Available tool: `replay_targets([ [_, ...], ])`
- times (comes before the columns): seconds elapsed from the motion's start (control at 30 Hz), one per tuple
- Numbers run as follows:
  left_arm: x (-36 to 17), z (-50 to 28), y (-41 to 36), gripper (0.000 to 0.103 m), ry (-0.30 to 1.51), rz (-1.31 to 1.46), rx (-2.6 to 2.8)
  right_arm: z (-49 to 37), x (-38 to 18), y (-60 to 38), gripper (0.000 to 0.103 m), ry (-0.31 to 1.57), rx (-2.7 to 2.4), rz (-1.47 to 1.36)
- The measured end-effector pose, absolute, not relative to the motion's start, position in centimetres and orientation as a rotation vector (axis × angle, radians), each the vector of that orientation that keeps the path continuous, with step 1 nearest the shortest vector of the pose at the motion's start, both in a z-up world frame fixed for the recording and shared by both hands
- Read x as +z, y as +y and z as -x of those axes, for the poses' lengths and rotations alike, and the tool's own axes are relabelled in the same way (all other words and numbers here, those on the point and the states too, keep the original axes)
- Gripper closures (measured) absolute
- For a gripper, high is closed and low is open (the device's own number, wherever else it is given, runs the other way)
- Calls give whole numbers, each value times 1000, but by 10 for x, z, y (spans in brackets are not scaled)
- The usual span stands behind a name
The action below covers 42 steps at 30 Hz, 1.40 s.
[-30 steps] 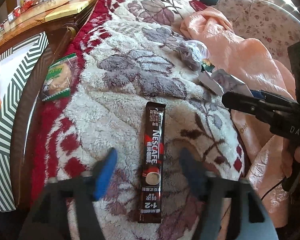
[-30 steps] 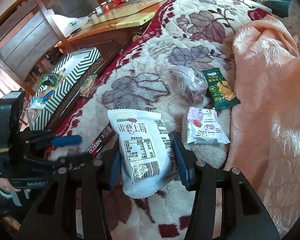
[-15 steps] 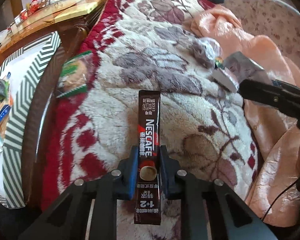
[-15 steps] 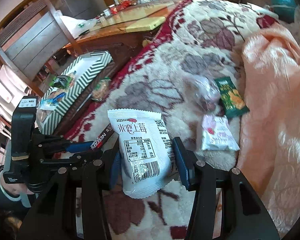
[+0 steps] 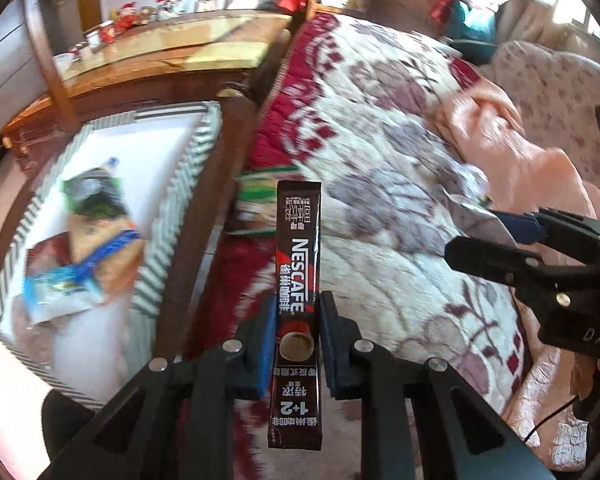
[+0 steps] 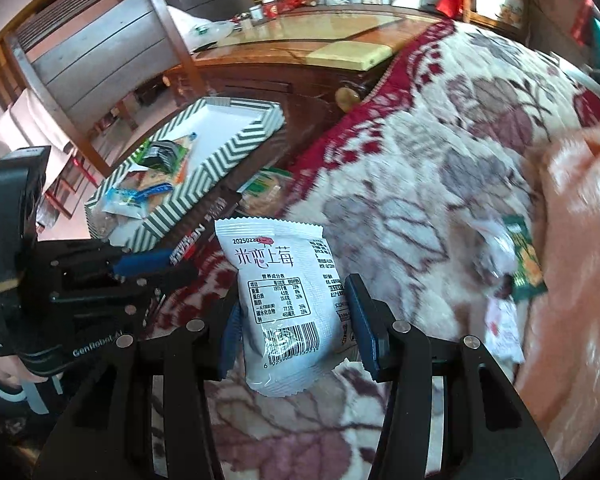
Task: Organize snacks
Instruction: 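Carry the Nescafe stick and white packet over the white tray, then open the right gripper to drop the white packet while the left releases the Nescafe stick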
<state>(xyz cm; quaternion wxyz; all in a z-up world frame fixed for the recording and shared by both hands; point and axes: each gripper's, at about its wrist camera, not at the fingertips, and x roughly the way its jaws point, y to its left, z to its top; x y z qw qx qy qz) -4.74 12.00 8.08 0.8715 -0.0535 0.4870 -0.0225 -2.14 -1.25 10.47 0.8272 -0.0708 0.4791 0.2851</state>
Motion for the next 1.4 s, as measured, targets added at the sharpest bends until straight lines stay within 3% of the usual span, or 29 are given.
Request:
replay_targets([
  [0.9,69,44,259,81,1007,251,248,-16,105,151,55,1034,807,310],
  [1.4,58,12,280,80,1027,273,262,-57,72,209,56,1093,807,367],
])
